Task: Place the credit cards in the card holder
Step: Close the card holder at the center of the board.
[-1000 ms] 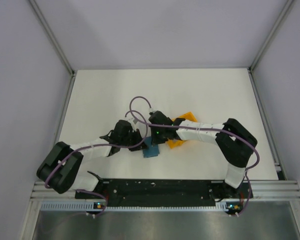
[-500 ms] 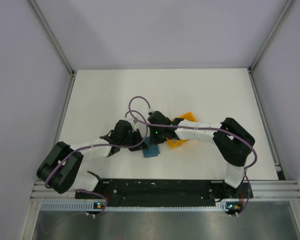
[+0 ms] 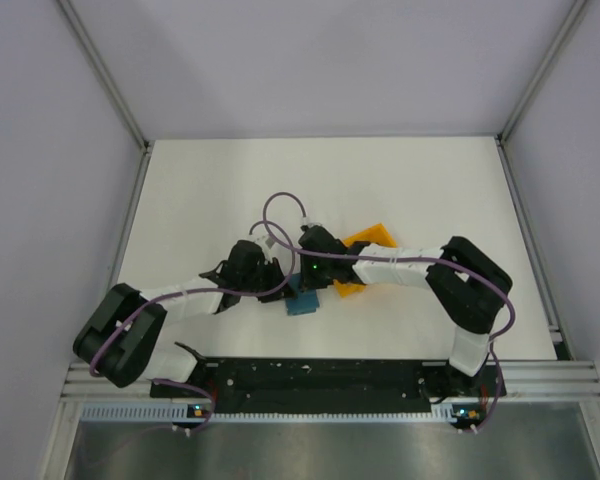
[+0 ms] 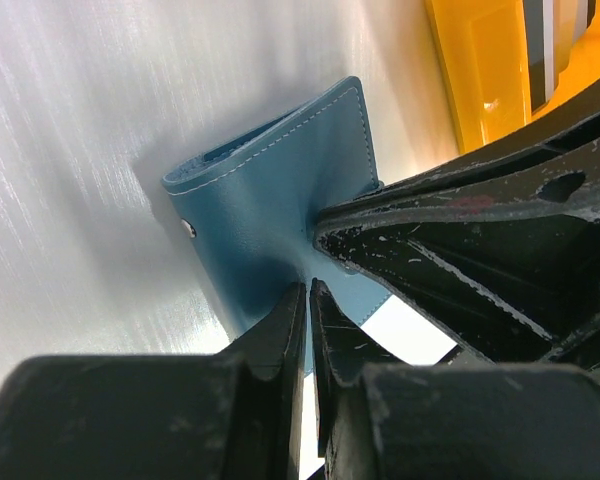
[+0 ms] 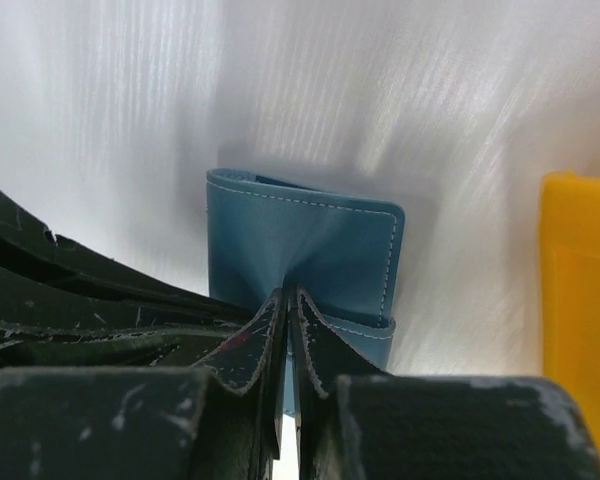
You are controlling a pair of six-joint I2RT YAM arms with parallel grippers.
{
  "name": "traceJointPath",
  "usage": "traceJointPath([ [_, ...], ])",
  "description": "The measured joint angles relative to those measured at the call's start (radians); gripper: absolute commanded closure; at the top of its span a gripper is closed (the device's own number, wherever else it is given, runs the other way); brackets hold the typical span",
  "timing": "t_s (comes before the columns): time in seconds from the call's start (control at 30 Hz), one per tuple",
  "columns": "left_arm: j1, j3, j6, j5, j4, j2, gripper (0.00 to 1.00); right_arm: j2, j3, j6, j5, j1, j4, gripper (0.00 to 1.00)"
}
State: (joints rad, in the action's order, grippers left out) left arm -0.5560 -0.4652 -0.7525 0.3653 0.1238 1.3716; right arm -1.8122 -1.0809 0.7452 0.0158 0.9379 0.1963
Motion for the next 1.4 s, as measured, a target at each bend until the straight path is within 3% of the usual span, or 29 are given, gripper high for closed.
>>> traceJointPath([
  [0.4, 0.000, 0.009, -0.005, -0.012, 0.004, -0.012, 0.90, 0.045, 0.019, -0.044, -0.002, -0.002, -0.023, 0.70],
  [0.73, -0.001, 0.042, -0.006, -0.056, -0.013, -0.094, 0.86, 0.115, -0.027, -0.072, -0.024, -0.004, 0.064, 0.69],
  [1.1, 0.003, 0.060, -0.038, -0.182, -0.088, -0.249, 0.90, 0.099, -0.112, -0.076, -0.114, 0.034, 0.241, 0.68],
  [1.2, 0.021, 0.085, -0.060, -0.244, -0.137, -0.317, 0.83, 0.061, -0.152, -0.077, -0.140, 0.049, 0.267, 0.67],
  [1.3, 0.046, 0.111, -0.077, -0.299, -0.177, -0.373, 0.73, 0.036, -0.164, -0.072, -0.177, 0.063, 0.289, 0.49],
  [1.4, 0.063, 0.122, -0.086, -0.349, -0.215, -0.403, 0.55, 0.035, -0.164, -0.068, -0.220, 0.070, 0.313, 0.43],
])
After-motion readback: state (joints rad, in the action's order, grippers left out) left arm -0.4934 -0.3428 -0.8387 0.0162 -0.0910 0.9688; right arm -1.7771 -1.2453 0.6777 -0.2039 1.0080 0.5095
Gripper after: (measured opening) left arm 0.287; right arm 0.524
